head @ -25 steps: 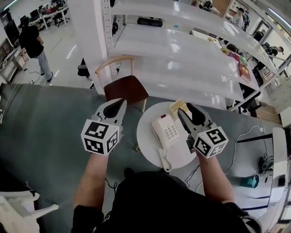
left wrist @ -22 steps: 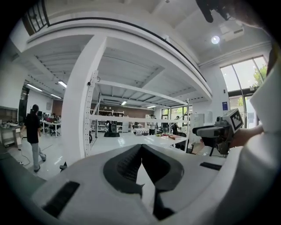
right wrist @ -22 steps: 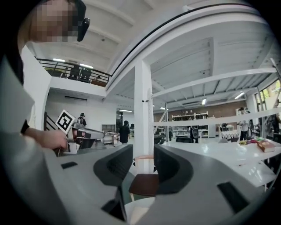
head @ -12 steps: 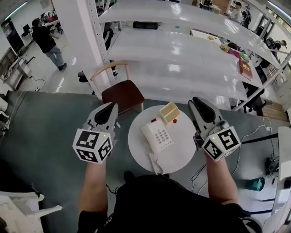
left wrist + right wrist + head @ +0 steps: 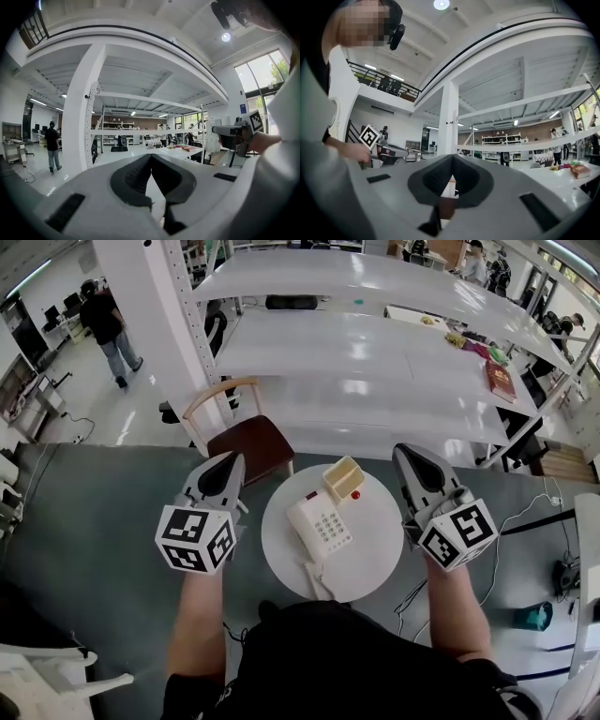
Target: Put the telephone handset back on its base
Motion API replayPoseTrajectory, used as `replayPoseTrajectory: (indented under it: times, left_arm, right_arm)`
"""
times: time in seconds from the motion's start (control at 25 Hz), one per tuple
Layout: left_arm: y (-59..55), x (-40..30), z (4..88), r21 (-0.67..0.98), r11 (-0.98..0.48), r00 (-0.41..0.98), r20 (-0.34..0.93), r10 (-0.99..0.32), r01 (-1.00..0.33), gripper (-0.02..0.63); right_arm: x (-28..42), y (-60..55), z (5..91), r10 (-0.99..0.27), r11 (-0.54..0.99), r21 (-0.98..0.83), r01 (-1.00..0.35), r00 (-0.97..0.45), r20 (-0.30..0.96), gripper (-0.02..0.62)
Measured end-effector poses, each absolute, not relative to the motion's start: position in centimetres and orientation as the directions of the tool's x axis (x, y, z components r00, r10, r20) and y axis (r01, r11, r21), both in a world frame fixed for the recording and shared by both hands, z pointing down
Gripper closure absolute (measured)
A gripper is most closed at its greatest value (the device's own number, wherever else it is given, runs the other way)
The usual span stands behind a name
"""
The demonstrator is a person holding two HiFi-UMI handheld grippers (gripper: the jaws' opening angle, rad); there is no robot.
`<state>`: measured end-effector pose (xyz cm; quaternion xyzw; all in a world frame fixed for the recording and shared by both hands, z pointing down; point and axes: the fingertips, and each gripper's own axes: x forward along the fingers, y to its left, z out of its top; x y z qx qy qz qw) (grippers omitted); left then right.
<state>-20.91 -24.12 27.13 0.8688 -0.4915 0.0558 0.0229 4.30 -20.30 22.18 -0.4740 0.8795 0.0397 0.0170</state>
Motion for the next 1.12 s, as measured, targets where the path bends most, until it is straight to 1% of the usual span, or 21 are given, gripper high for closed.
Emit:
replayPoseTrajectory:
  times: [0.4,0.76,1.12]
  left_arm:
    - [-23.6,-21.0,27.7,-0.012,-0.532,0.526,0.129,-0.840,-0.847,0.595]
    - [-23.8,-21.6,28.6,-0.011,-0.520,0.513,0.144,-0.846,-0.854,0.595]
    - [-24.0,-22.2,28.9,-0.012,-0.511,0.503,0.157,-0.850,-0.859,0.595]
  right_arm:
    - [2.3,-19.4,24.2,-0.807,0.589,0.038,-0.807,-0.590,-0.018,0.592]
    - [2.7,-20.5,24.6,-0.821,0.570,0.003,-0.821,-0.570,-0.017,0.592]
    - [1.9,-20.9,24.4,-0.812,0.583,0.004,-0.812,-0.583,-0.019,0.592]
